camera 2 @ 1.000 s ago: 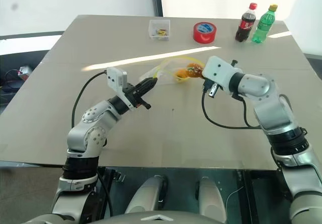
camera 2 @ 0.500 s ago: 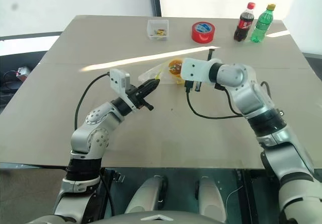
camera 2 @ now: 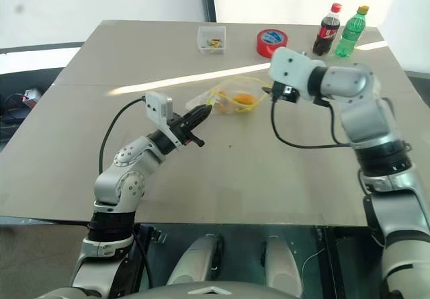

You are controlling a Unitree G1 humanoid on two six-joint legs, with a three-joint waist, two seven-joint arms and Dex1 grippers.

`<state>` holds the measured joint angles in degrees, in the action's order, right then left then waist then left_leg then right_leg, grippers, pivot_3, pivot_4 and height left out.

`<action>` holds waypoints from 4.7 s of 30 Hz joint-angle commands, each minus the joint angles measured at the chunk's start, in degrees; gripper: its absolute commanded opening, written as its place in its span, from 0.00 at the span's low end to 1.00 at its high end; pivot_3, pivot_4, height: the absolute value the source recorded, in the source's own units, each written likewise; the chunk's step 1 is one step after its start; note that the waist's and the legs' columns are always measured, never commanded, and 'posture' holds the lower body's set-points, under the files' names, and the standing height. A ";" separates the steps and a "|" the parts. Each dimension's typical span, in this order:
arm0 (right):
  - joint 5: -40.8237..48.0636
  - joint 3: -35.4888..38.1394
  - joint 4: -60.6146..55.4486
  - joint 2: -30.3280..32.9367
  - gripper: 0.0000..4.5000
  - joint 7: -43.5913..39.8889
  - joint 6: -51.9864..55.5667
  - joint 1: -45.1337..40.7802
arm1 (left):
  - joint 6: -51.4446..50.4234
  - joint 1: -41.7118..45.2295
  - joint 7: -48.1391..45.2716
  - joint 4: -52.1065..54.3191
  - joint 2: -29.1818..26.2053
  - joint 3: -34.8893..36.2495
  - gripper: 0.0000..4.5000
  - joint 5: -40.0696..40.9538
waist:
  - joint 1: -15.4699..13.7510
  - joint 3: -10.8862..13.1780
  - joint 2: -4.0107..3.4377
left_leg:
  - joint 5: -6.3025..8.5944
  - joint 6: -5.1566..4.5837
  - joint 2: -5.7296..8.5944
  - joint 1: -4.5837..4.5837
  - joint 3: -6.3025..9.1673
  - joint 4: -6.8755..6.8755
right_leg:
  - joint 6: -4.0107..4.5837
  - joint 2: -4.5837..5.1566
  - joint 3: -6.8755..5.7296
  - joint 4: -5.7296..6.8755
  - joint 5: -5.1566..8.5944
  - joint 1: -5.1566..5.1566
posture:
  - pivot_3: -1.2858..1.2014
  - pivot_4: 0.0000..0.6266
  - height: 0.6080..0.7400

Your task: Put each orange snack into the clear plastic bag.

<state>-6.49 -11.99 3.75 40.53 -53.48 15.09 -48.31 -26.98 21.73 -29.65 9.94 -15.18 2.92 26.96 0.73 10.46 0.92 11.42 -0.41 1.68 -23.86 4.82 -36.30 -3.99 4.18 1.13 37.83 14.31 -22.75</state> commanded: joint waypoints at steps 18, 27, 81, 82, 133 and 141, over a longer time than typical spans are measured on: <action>-11.24 -8.34 24.78 -6.59 0.74 3.08 -21.20 -11.03 | 1.83 0.10 -1.39 0.89 -0.82 -0.89 0.00 -0.55 | 0.12 0.01 -0.02 | -0.01 0.02 0.00 0.00 -0.18 0.01 | 0.00 -0.01 0.10 0.00 0.00 -0.05 | 0.52 0.24 1.00; -11.91 -8.39 27.49 -6.52 0.01 2.05 -25.13 -12.25 | 2.67 0.50 -3.03 0.08 -1.40 -1.78 0.00 -1.62 | 0.19 0.02 -0.03 | -0.01 0.02 0.00 0.01 -0.17 0.02 | 0.00 -0.01 0.11 0.01 0.00 -0.06 | 0.52 0.24 1.00; 7.19 4.05 -23.55 5.14 0.58 -1.73 12.73 4.48 | 8.87 17.62 -12.31 -6.33 -6.34 -13.43 0.00 -17.39 | 0.09 0.10 -0.10 | 0.00 -0.01 0.01 -0.04 -0.07 -0.01 | -0.03 0.01 0.03 0.02 0.01 -0.06 | 0.52 0.24 1.00; 7.16 3.66 -23.06 5.06 0.58 -1.93 12.27 3.96 | 9.49 17.70 -12.42 -6.33 -6.63 -13.58 0.00 -17.91 | 0.07 0.10 -0.10 | 0.00 -0.01 0.01 -0.05 -0.08 -0.01 | -0.03 0.01 0.03 0.02 0.01 -0.06 | 0.52 0.24 1.00; -0.86 -6.35 -9.83 -2.76 0.29 -6.40 -8.30 -3.37 | 11.30 16.78 -15.08 -1.00 -11.49 -15.76 0.00 -25.59 | 0.18 0.11 -0.11 | 0.00 -0.01 0.01 -0.05 -0.10 -0.01 | -0.03 -0.01 0.00 0.05 0.01 -0.06 | 0.52 0.24 1.00; -1.16 -6.00 -8.74 -2.29 0.29 -6.95 -9.49 -3.19 | 11.09 15.52 -15.08 -0.19 -12.23 -16.25 0.00 -26.24 | 0.17 0.11 -0.11 | 0.00 -0.01 0.01 -0.05 -0.09 -0.01 | -0.03 -0.01 0.01 0.05 0.00 -0.06 | 0.52 0.24 1.00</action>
<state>-7.72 -19.34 -4.01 37.56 -60.14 6.42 -50.45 -16.02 37.40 -45.19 7.35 -26.92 -13.98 1.13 0.90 10.57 0.81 11.42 -0.42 1.69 -23.91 4.72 -36.31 -4.01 4.17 1.14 37.88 14.32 -22.81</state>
